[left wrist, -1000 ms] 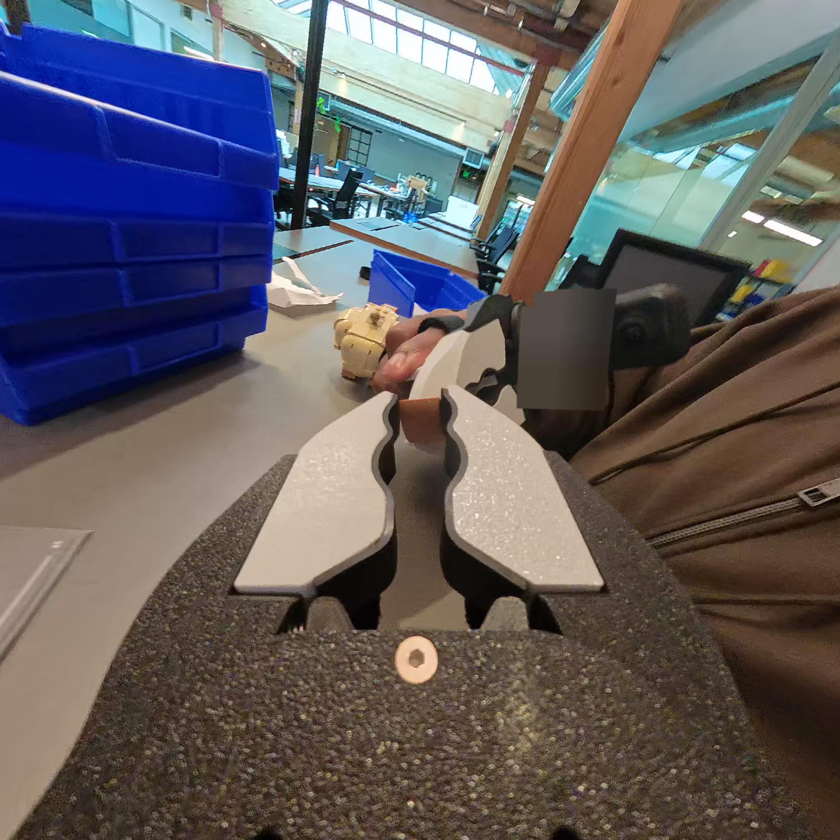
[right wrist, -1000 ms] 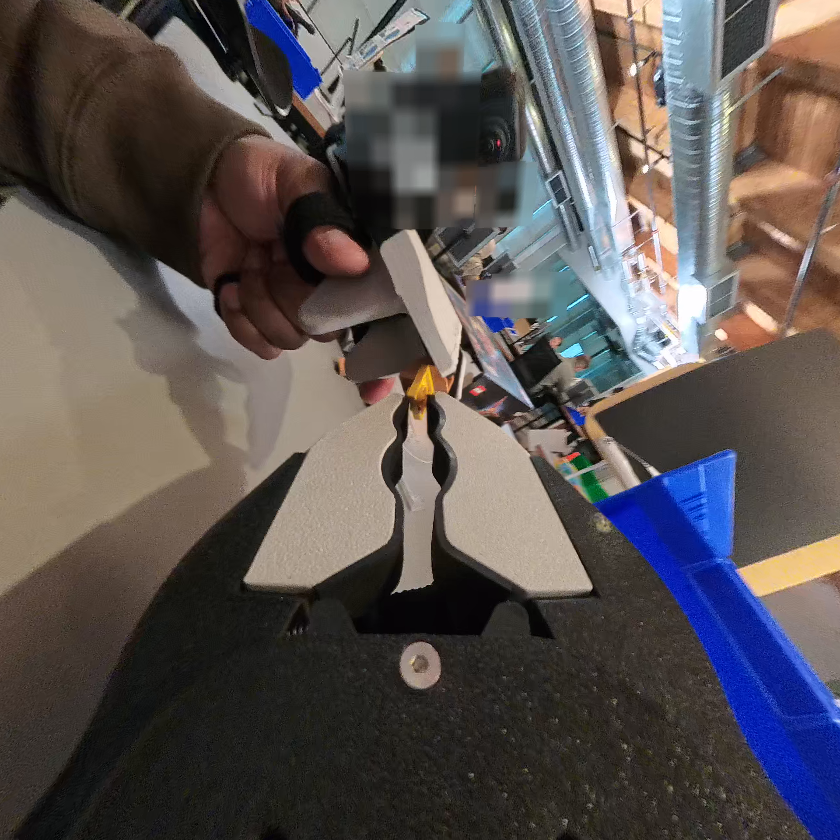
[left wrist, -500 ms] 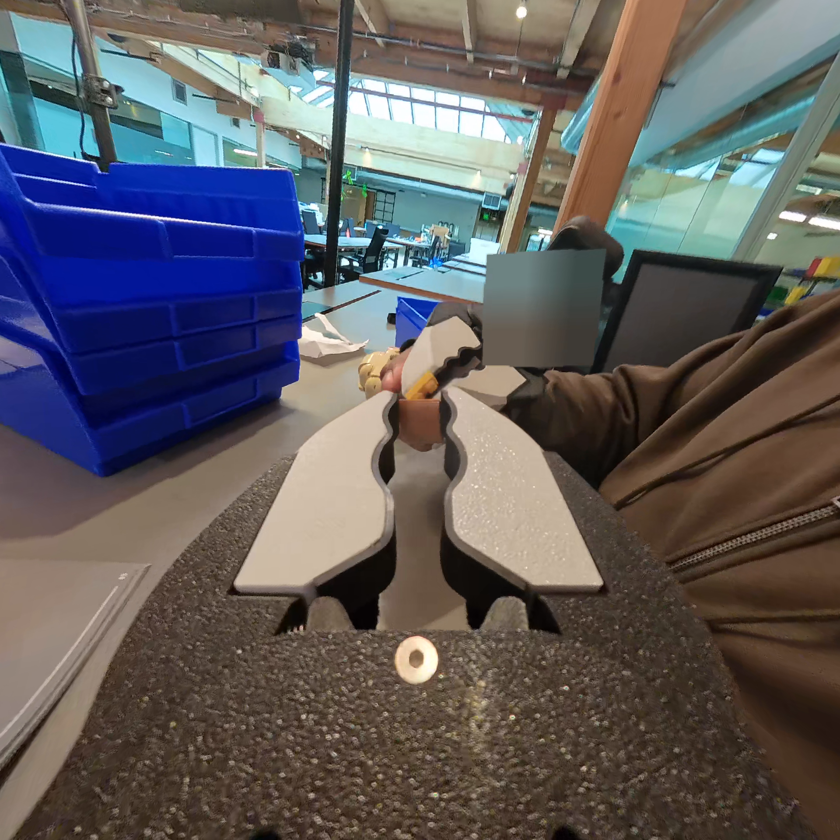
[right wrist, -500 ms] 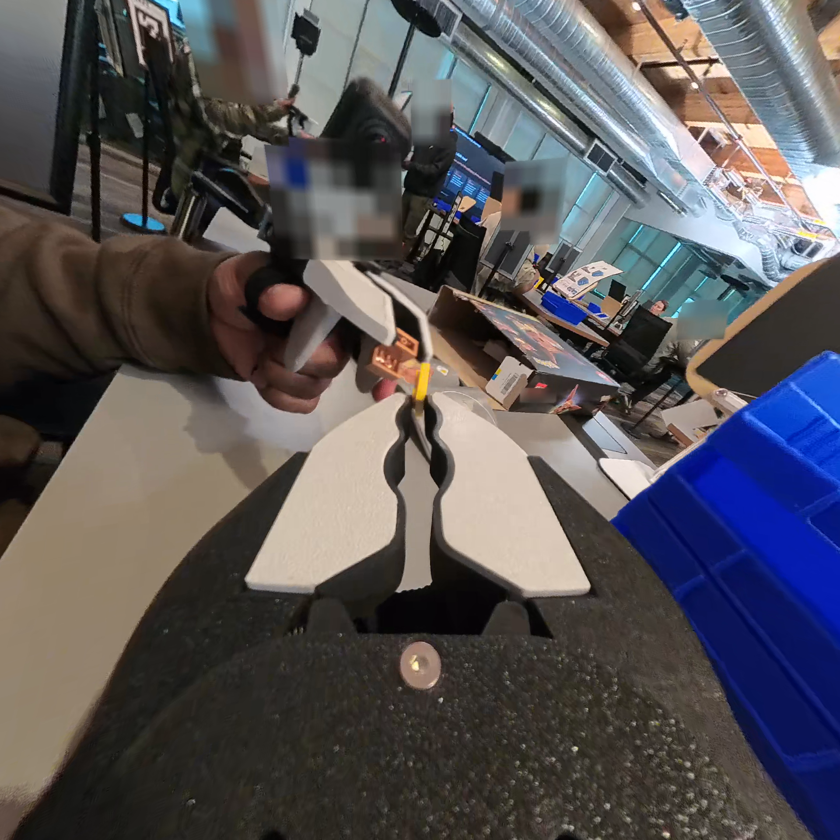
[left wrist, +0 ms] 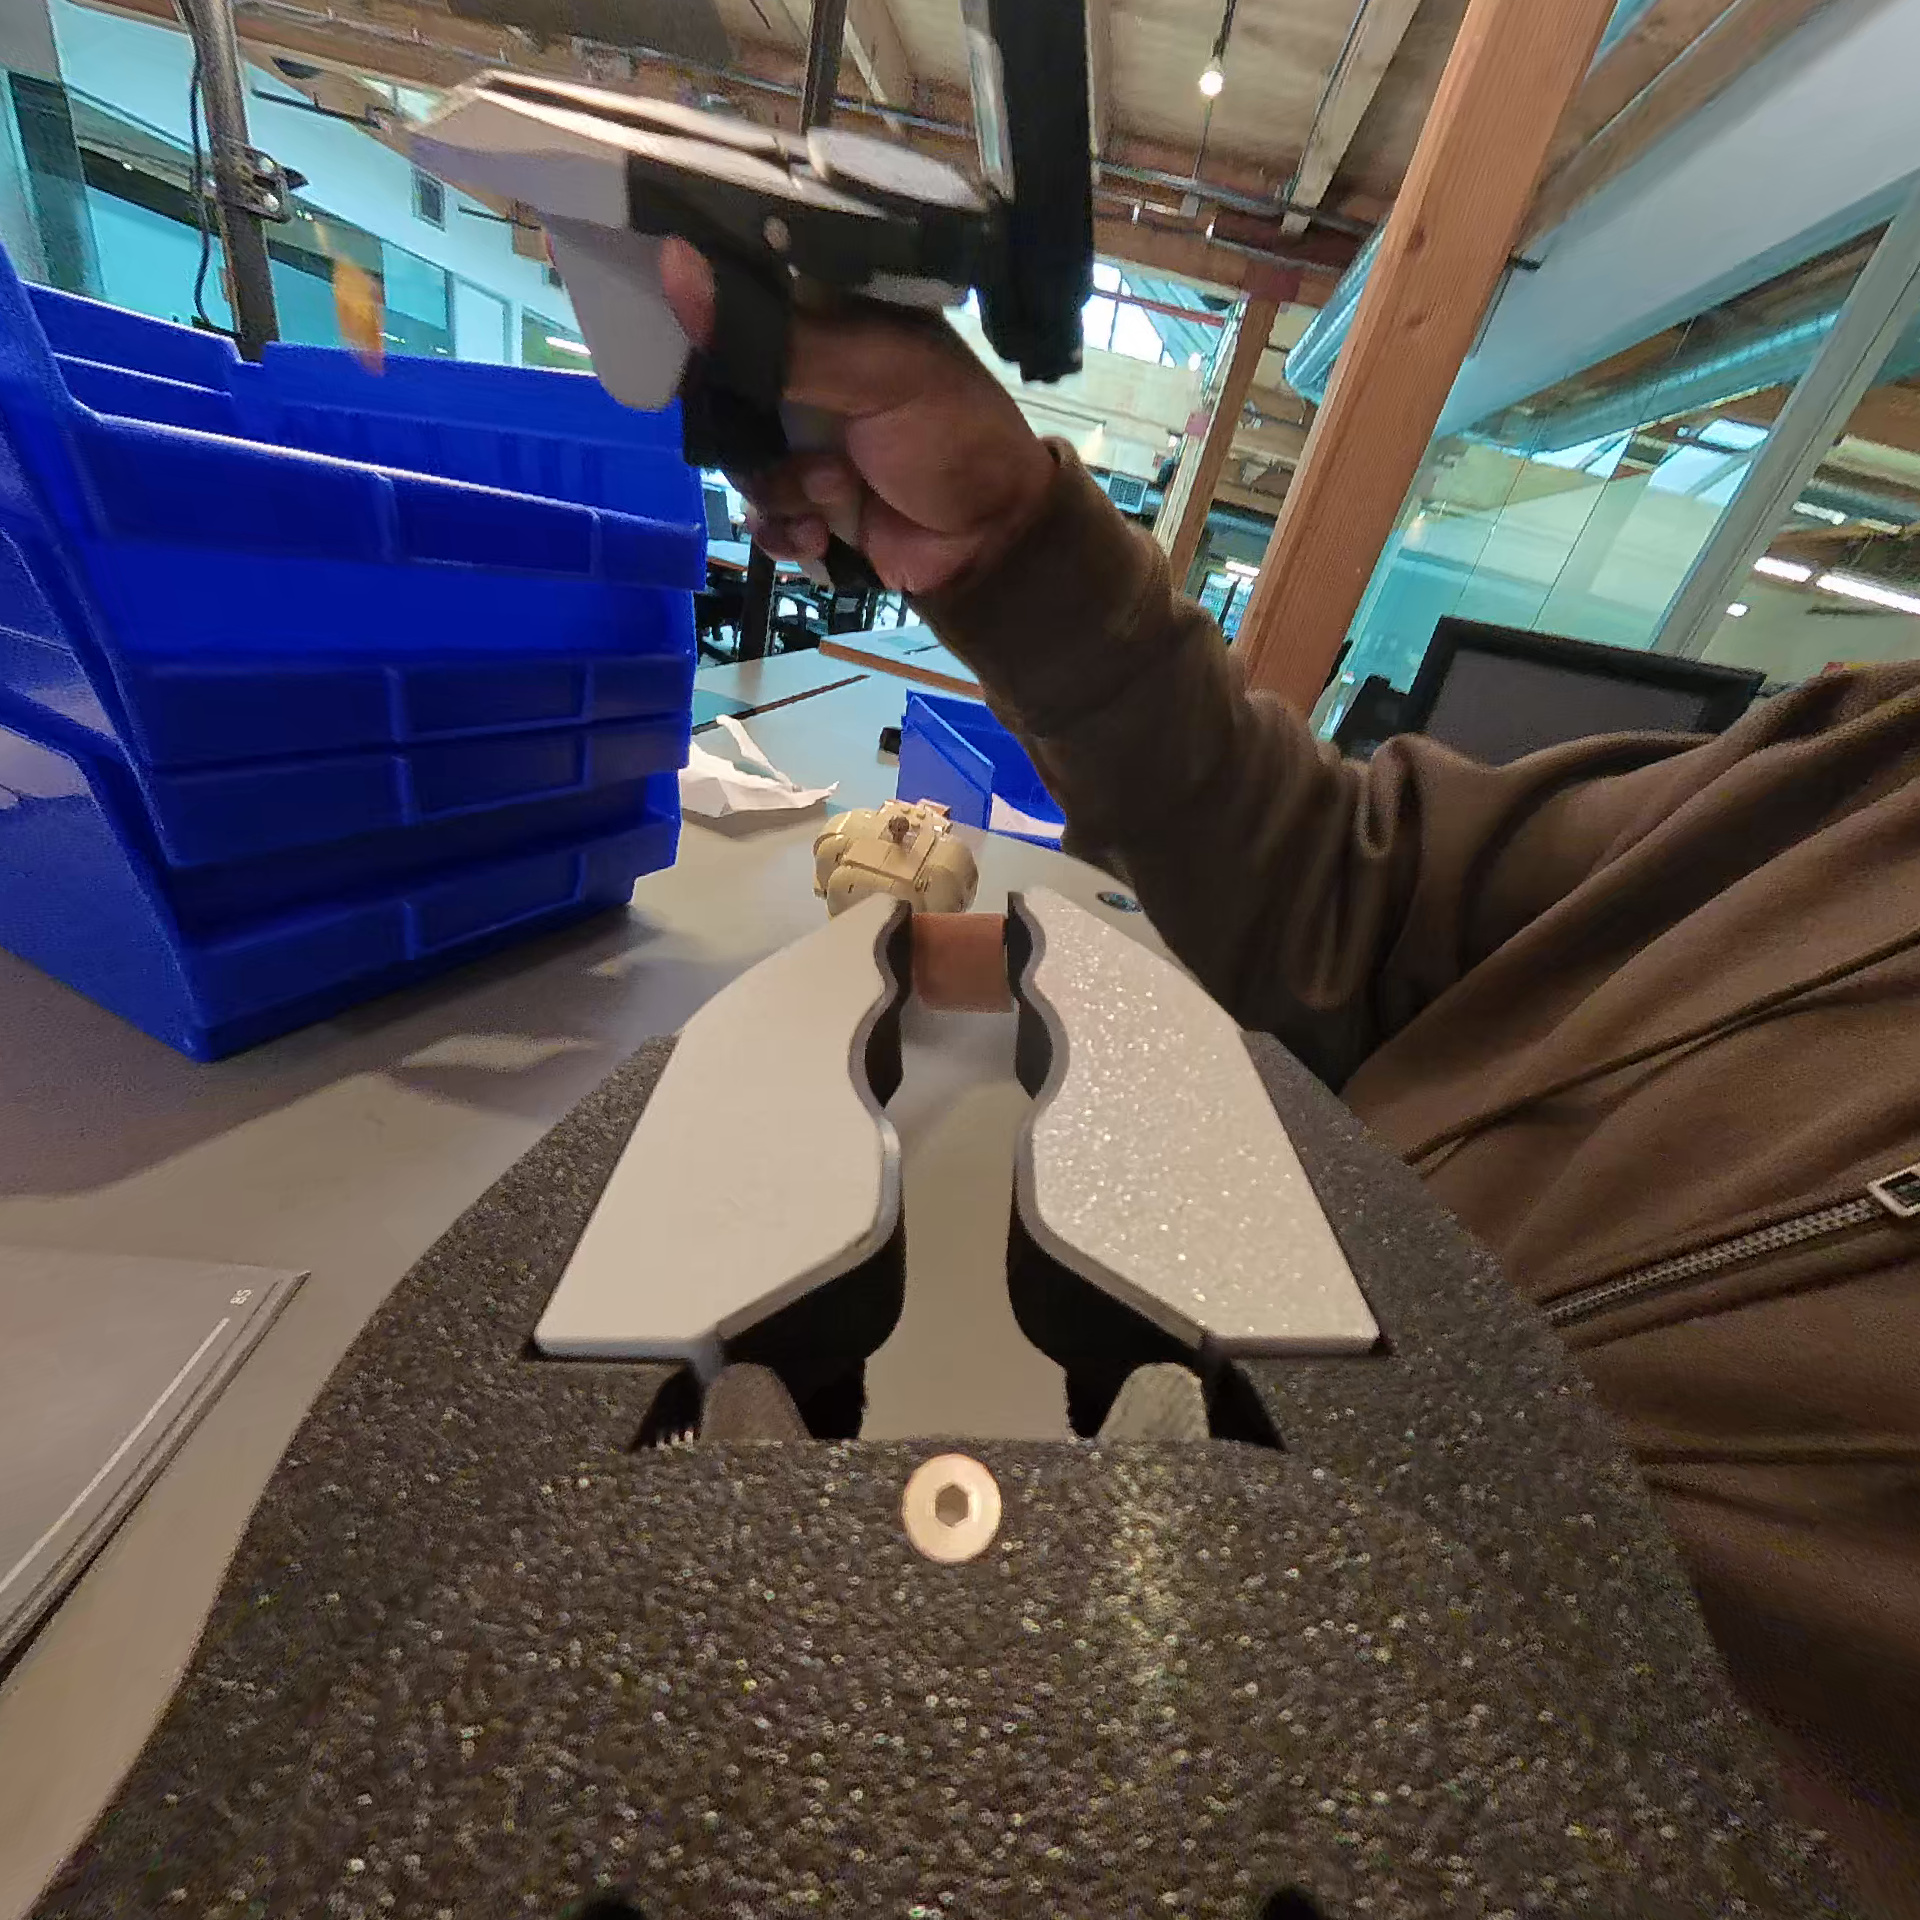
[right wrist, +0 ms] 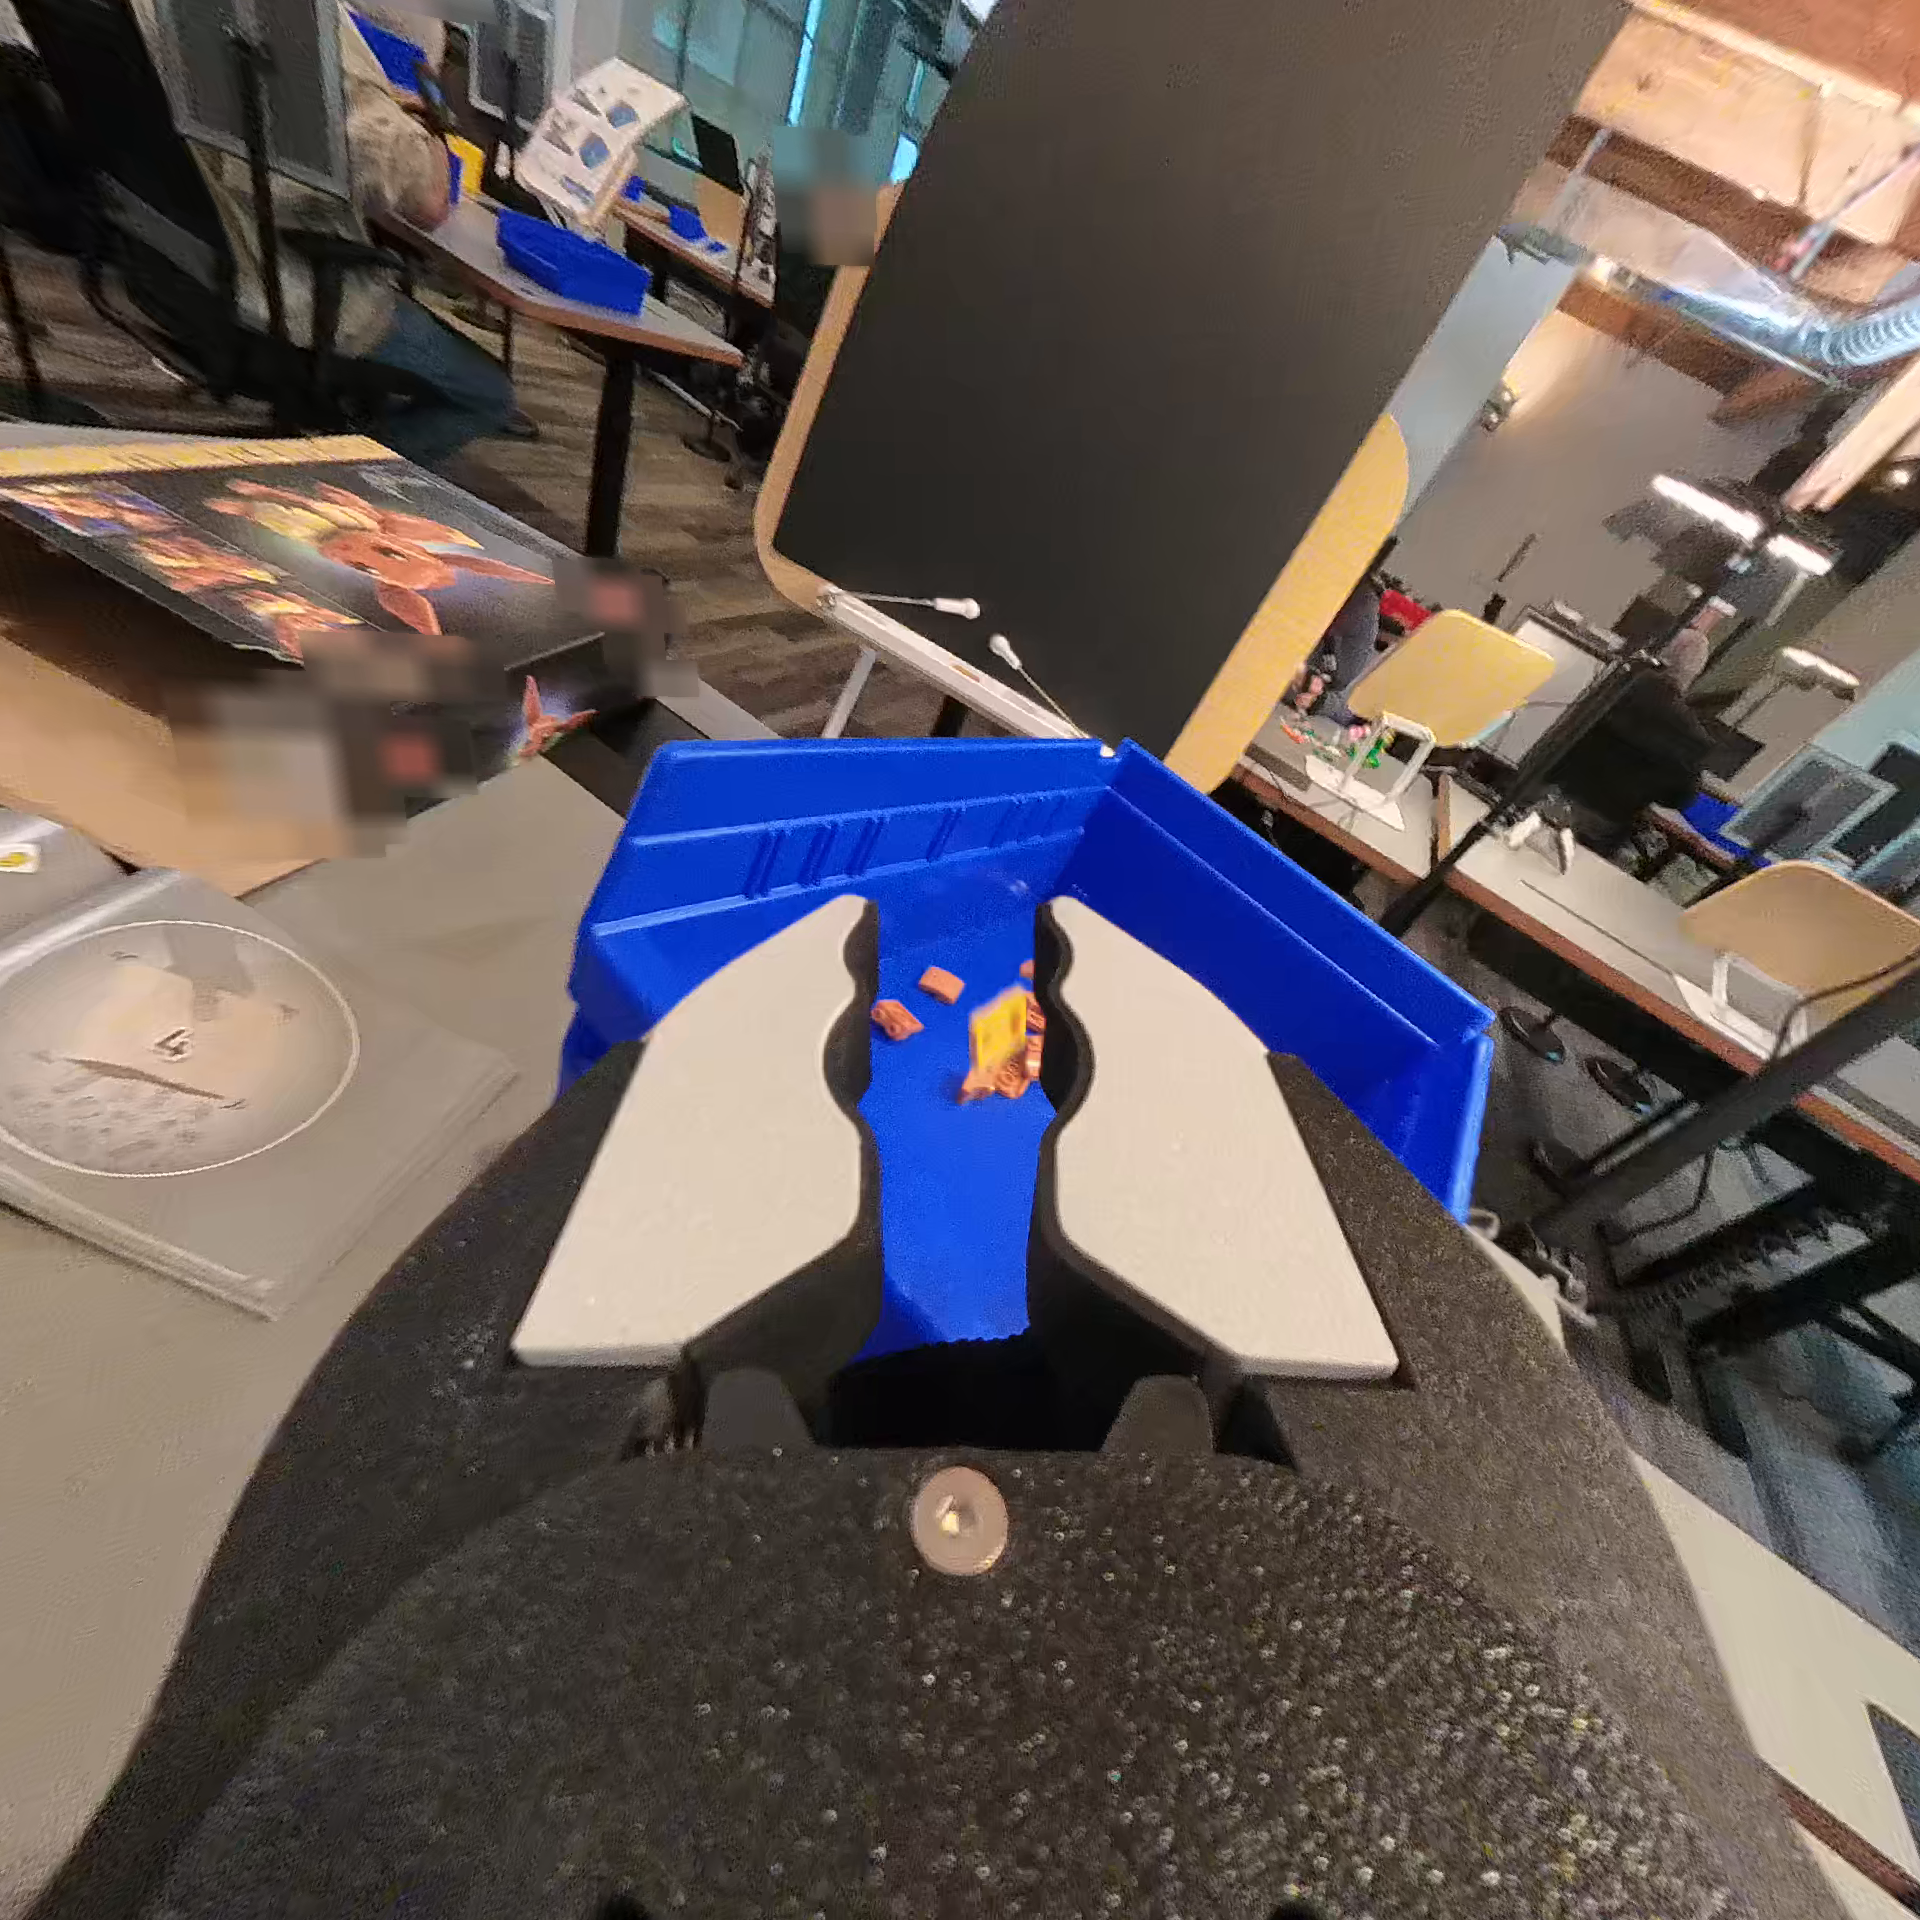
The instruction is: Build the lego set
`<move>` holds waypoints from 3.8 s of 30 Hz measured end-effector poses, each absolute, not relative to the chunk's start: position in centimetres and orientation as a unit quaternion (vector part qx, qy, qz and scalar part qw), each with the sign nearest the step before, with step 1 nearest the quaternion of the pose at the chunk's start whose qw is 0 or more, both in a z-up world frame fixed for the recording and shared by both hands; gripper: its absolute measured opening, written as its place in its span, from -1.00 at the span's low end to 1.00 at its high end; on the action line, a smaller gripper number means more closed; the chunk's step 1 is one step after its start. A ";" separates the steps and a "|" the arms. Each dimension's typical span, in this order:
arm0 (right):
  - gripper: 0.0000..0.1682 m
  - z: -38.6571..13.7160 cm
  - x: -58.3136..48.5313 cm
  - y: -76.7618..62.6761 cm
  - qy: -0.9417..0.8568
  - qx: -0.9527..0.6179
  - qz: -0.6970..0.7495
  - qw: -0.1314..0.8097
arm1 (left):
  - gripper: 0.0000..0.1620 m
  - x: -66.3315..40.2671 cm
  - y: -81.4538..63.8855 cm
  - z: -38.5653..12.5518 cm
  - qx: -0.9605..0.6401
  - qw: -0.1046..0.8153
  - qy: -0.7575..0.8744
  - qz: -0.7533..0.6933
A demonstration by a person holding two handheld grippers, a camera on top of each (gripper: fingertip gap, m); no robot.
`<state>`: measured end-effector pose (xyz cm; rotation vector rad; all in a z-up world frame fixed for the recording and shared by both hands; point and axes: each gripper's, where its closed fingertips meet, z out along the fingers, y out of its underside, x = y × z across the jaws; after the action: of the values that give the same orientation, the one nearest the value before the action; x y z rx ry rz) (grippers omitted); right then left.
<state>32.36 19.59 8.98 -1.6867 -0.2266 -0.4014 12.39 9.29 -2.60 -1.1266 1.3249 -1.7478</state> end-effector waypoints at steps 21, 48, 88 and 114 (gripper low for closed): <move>-0.86 -1.8 11.0 11.0 -0.463 -0.538 -0.255 0.657 | -0.79 12.4 9.9 0.0 -0.411 0.241 0.346 -0.808; -0.67 3.3 34.2 9.7 -0.188 -0.746 -0.255 0.585 | -0.76 13.5 8.2 -1.8 -0.437 0.255 0.417 -0.755; -1.00 -8.2 22.4 2.0 -0.192 -0.729 -0.096 0.650 | -1.00 15.8 5.2 -10.6 -0.501 0.349 0.639 -0.469; -0.98 -12.7 11.9 19.2 -0.221 -0.831 0.016 0.511 | -0.94 5.2 12.4 -4.7 -0.504 0.340 0.380 -0.698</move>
<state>11.93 19.20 -12.73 -1.9996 -0.5318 0.0396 5.16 12.38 -4.74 -1.3108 0.9878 -1.8153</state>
